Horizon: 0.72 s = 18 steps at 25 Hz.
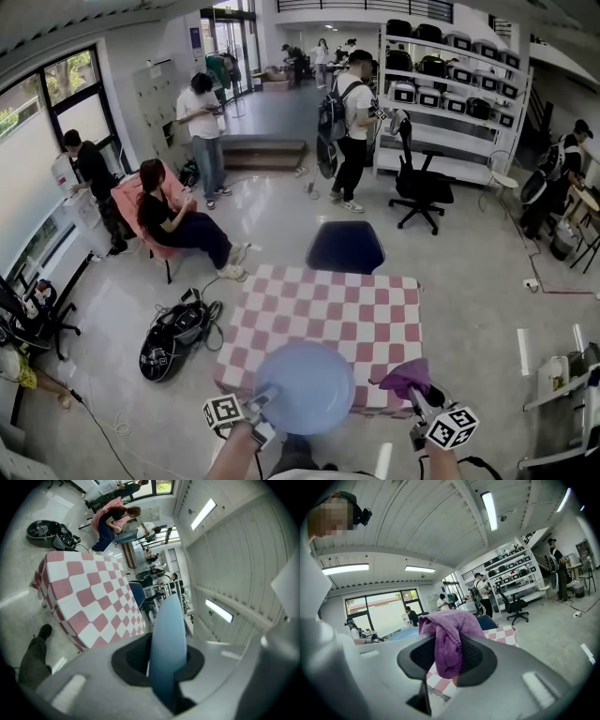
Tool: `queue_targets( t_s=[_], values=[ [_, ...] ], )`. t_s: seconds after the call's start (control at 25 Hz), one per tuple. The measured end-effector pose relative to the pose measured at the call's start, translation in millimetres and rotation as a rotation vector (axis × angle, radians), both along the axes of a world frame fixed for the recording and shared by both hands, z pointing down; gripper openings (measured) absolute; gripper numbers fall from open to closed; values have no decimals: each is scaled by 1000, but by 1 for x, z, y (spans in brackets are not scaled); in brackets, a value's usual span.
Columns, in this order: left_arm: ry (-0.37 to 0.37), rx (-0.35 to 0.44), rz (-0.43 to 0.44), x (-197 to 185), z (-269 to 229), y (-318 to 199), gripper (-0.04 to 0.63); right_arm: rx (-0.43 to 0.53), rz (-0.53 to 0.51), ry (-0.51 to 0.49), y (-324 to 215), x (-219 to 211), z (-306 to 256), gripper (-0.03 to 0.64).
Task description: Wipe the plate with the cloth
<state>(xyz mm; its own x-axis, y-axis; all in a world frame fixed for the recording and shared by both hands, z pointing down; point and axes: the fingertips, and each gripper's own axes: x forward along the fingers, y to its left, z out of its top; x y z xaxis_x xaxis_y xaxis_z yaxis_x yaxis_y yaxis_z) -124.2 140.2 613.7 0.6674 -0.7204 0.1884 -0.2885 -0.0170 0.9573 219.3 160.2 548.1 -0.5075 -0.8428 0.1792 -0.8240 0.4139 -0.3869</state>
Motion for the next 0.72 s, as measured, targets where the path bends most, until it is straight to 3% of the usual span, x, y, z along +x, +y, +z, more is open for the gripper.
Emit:
queue_targets(
  t_s=[0.36, 0.72],
  values=[
    [18, 11, 43, -18, 2, -105, 46, -3, 45, 6, -89, -25, -3, 104],
    [2, -17, 165, -29, 13, -209, 46, 7, 79, -29, -181, -71, -15, 104]
  ],
)
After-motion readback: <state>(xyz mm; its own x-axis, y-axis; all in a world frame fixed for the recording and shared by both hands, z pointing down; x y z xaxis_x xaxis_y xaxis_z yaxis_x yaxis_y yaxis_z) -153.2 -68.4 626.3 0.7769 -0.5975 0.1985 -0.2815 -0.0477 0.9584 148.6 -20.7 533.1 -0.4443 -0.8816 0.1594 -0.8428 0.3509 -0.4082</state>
